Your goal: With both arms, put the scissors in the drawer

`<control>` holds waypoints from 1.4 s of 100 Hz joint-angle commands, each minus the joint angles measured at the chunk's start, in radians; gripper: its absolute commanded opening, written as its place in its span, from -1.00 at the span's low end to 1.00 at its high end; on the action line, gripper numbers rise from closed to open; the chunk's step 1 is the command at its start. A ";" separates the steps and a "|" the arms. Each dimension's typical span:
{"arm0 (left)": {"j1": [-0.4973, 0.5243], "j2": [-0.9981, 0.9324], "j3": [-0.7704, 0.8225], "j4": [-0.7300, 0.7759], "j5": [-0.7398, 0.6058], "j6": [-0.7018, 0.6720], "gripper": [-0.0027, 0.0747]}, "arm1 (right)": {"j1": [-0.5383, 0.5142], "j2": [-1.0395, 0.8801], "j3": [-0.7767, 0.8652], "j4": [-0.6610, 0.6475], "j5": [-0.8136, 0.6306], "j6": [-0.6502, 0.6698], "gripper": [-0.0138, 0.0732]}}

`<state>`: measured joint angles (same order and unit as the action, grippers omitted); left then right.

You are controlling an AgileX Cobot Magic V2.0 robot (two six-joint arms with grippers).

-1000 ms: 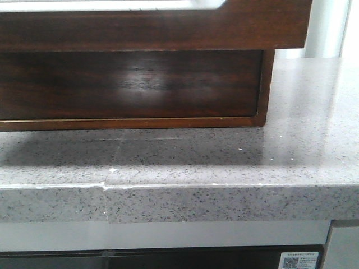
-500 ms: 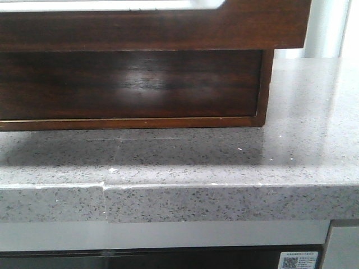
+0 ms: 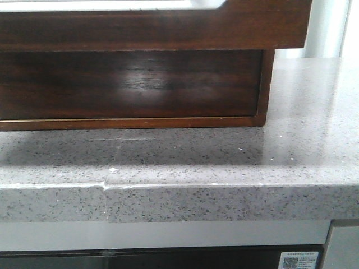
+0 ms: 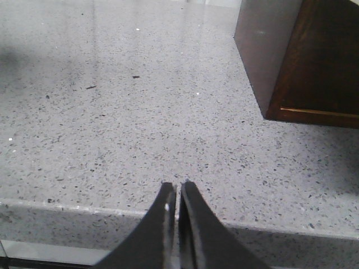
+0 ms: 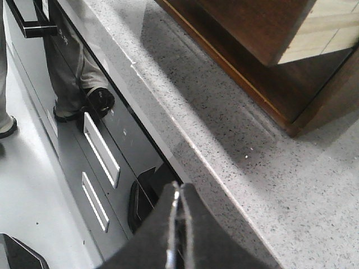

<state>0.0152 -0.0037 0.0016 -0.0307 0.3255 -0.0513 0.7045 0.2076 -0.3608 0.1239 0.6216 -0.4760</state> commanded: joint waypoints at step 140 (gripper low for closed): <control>0.000 -0.029 0.020 -0.015 -0.057 0.003 -0.99 | -0.313 0.009 0.092 -0.221 -0.786 0.328 -0.78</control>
<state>0.0152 -0.0037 0.0016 -0.0323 0.3255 -0.0498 0.4562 0.2076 -0.2531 0.0165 -0.0610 -0.3154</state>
